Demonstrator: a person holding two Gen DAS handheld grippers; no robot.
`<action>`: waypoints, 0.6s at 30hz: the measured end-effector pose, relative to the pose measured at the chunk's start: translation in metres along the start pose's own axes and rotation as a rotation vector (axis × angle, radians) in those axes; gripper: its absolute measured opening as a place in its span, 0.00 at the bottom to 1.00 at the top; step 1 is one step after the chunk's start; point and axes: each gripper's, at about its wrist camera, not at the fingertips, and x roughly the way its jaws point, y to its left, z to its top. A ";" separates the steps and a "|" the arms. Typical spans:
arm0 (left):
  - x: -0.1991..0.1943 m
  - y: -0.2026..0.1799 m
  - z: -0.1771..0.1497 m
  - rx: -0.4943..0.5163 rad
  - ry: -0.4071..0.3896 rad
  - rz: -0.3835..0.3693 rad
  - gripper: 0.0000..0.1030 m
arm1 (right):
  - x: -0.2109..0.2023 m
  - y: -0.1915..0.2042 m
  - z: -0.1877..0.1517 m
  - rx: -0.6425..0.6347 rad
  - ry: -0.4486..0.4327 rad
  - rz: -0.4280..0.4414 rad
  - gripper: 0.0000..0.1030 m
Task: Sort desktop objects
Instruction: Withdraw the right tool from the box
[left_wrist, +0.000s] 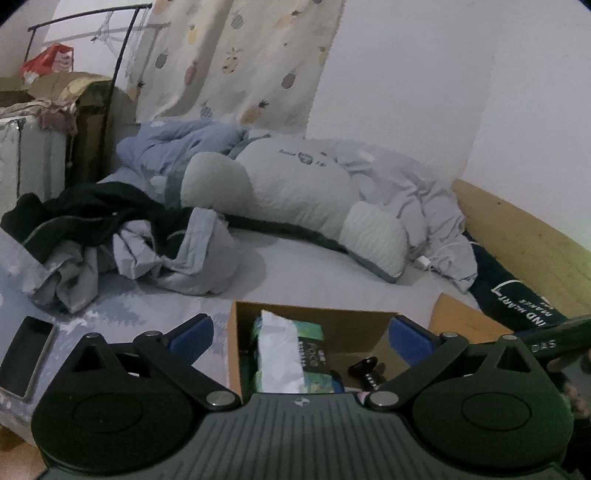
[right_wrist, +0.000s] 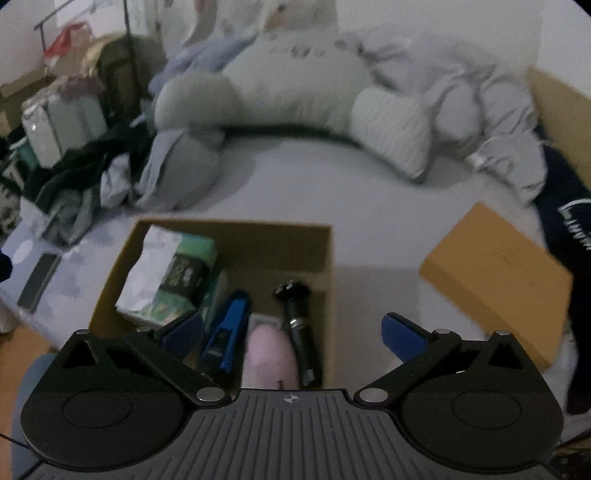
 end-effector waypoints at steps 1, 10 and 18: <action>-0.001 -0.002 0.000 0.005 -0.009 -0.004 1.00 | -0.007 -0.003 -0.004 0.005 -0.029 -0.008 1.00; 0.005 -0.011 -0.017 0.048 -0.053 -0.015 1.00 | -0.044 -0.026 -0.050 0.034 -0.257 -0.066 1.00; 0.011 -0.013 -0.042 0.086 -0.072 -0.005 1.00 | -0.035 -0.042 -0.096 0.044 -0.426 -0.088 1.00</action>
